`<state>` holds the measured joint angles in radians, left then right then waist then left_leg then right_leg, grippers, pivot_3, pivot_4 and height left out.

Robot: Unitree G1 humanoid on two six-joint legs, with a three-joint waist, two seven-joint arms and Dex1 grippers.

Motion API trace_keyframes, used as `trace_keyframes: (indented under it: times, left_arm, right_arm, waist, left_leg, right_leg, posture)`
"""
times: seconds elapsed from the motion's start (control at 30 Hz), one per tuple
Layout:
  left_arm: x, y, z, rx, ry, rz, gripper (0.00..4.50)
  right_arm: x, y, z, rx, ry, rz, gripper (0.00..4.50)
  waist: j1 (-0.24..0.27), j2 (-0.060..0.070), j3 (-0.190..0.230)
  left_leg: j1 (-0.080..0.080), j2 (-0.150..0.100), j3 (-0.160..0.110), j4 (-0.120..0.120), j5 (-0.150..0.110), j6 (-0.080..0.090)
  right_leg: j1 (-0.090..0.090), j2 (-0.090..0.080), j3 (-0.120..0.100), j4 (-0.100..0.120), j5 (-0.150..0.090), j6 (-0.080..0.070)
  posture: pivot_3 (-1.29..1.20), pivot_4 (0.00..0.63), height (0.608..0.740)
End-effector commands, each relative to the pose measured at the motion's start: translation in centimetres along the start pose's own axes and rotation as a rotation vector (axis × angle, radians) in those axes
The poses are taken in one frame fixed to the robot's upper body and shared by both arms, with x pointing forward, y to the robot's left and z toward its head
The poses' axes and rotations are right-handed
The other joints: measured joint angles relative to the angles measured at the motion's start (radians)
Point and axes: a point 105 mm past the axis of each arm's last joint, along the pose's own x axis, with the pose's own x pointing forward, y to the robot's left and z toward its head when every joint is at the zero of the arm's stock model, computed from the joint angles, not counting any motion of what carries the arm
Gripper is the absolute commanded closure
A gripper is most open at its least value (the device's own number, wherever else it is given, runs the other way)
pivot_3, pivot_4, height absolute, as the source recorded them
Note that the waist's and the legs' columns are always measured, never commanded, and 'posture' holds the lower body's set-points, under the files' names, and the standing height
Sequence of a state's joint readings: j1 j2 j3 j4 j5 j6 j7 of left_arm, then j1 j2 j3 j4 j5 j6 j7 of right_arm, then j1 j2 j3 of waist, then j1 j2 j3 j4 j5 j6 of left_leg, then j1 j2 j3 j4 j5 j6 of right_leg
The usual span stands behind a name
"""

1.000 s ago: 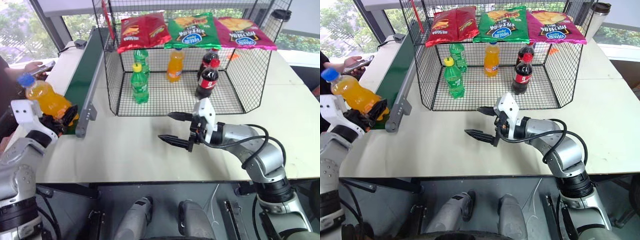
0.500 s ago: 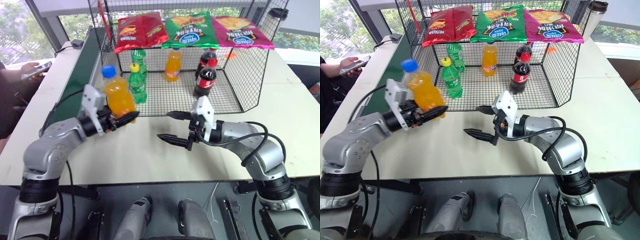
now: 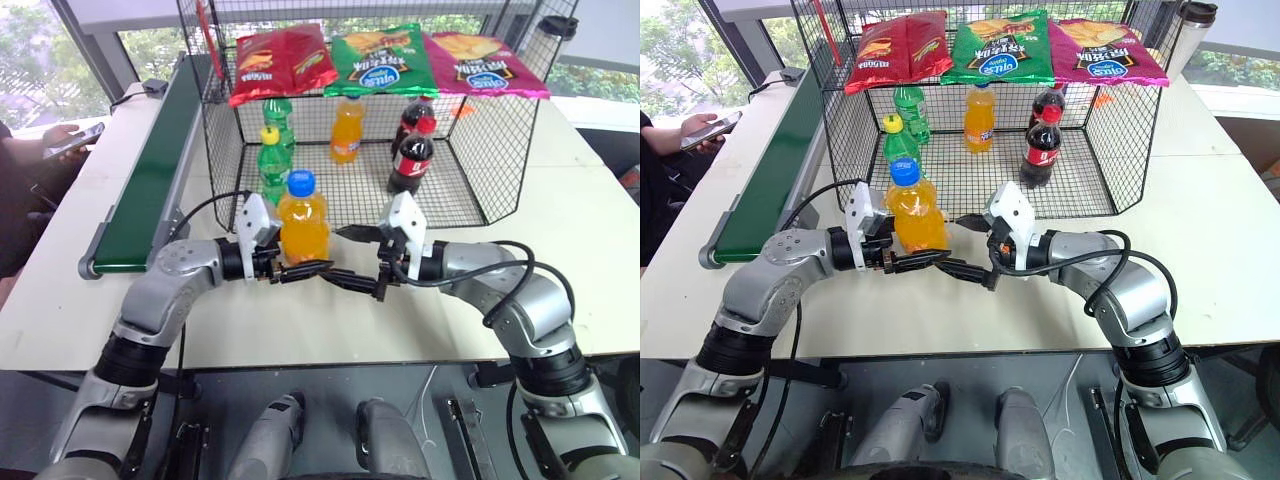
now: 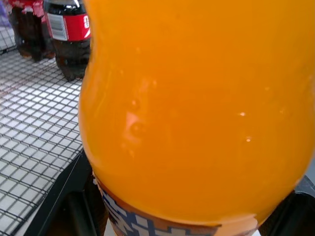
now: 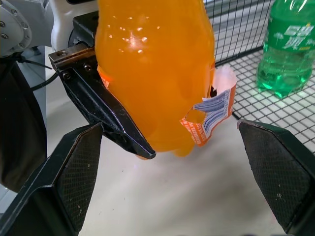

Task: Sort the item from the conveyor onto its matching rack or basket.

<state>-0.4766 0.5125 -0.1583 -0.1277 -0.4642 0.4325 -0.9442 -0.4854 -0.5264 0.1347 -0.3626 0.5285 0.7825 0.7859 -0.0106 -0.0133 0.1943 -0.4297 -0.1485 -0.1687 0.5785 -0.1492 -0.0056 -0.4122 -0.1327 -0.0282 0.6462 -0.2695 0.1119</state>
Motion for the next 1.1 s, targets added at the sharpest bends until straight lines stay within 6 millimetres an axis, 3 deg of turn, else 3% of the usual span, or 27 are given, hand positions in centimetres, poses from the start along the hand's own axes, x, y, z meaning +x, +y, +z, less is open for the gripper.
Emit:
trace_keyframes:
  times: [0.03,0.33,0.63,1.1]
  left_arm:
    - [0.9,-0.9,-0.3,0.056,-0.002,-0.057,1.52]
    - [0.8,0.9,-0.8,0.095,-0.005,0.005,1.52]
    - [1.6,-0.2,-1.1,0.084,-0.017,-0.040,1.52]
    - [2.5,-1.3,-1.0,0.081,-0.028,-0.082,1.52]
  right_arm:
    - [-0.4,0.5,2.8,-0.084,-0.081,0.004,0.00]
    - [-1.3,1.5,2.4,-0.105,-0.031,0.073,0.00]
    - [-0.6,0.6,4.0,-0.118,-0.093,0.014,0.00]
    - [0.0,-0.4,4.3,-0.115,-0.129,-0.045,0.00]
  waist:
    - [0.000,0.000,0.000]
    - [-0.001,0.000,0.000]
    - [-0.001,0.000,0.000]
    - [-0.001,0.000,0.000]
  left_leg:
    - [0.000,0.000,0.000,0.000,0.000,0.000]
    - [0.000,0.000,0.000,0.000,0.000,0.000]
    - [0.000,0.000,0.000,0.000,0.000,0.000]
    - [0.000,0.000,0.000,0.001,0.000,0.001]
  right_leg:
    - [0.000,0.000,0.000,0.000,0.000,0.000]
    - [0.000,0.000,-0.001,0.000,0.000,0.000]
    - [0.000,0.000,-0.001,0.000,0.000,0.001]
    - [0.000,0.000,-0.001,0.001,0.001,0.001]
  posture:
    - [0.00,0.150,0.739]
    - [0.00,0.150,0.739]
    - [0.00,0.150,0.739]
    - [0.00,0.150,0.739]
